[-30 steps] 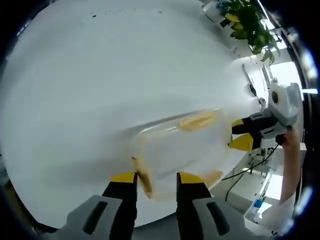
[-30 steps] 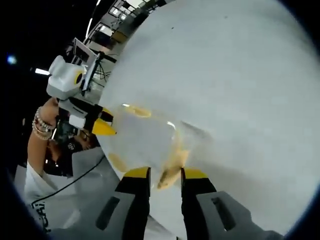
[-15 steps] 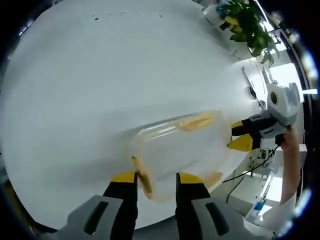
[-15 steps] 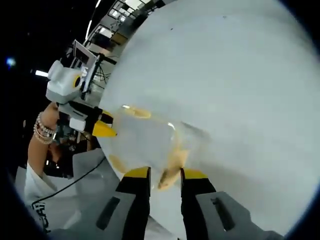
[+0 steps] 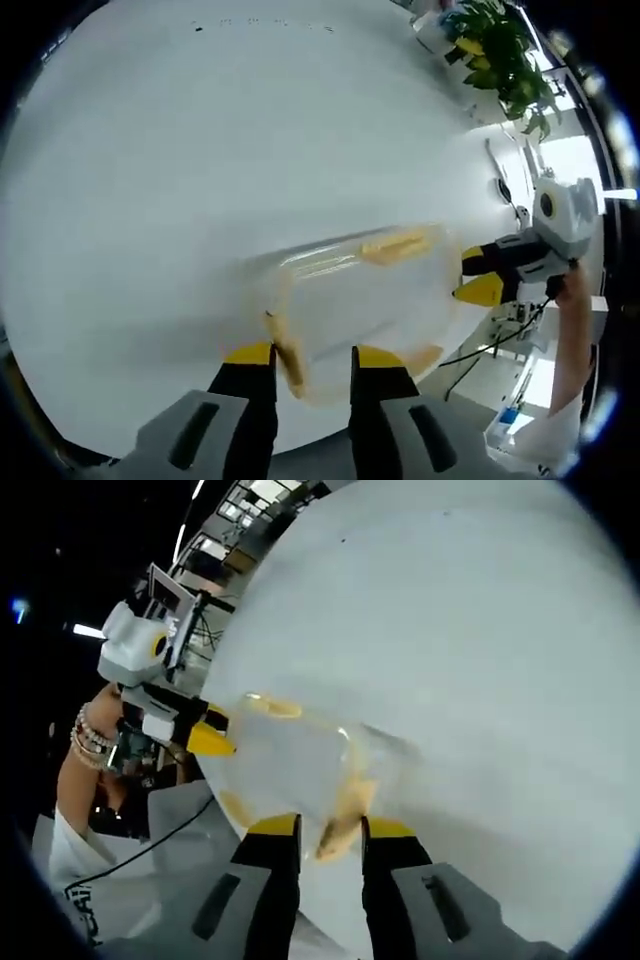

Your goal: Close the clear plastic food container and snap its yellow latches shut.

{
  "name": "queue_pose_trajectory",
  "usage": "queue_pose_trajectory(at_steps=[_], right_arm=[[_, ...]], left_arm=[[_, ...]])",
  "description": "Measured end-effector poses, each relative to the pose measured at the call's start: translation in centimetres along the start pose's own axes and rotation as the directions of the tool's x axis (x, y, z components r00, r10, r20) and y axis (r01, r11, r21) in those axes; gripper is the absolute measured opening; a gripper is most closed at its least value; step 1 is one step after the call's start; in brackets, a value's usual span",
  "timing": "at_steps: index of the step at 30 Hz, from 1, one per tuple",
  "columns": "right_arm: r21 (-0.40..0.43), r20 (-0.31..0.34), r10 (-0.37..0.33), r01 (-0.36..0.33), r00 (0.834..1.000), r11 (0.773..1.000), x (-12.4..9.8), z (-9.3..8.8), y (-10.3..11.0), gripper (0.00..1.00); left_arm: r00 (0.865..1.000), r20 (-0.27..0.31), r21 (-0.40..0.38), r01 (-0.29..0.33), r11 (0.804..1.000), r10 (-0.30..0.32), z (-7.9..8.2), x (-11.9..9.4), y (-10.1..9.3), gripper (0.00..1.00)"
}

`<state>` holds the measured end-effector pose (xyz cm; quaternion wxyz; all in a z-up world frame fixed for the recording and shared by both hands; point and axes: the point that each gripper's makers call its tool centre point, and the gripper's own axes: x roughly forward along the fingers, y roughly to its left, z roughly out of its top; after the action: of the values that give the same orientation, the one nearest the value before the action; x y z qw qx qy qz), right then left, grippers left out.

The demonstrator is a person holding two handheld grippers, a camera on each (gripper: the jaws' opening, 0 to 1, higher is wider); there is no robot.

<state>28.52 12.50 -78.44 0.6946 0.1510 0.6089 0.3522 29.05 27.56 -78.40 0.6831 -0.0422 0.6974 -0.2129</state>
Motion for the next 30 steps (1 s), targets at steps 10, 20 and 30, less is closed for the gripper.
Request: queue_pose_trajectory(at_steps=[10, 20, 30], right_arm=[[0.008, 0.005, 0.007, -0.007, 1.000, 1.000, 0.4, 0.0, -0.4, 0.19], [0.090, 0.038, 0.061, -0.064, 0.997, 0.994, 0.5, 0.5, -0.5, 0.16], [0.038, 0.069, 0.031, -0.034, 0.997, 0.999, 0.4, 0.8, 0.0, 0.20]], left_arm=[[1.000, -0.030, 0.010, -0.007, 1.000, 0.008, -0.2, 1.2, -0.9, 0.19], [1.000, -0.019, 0.011, -0.006, 1.000, 0.006, 0.3, 1.3, -0.9, 0.19], [0.996, 0.083, 0.179, 0.024, 0.984, -0.040, 0.4, 0.8, -1.3, 0.23]])
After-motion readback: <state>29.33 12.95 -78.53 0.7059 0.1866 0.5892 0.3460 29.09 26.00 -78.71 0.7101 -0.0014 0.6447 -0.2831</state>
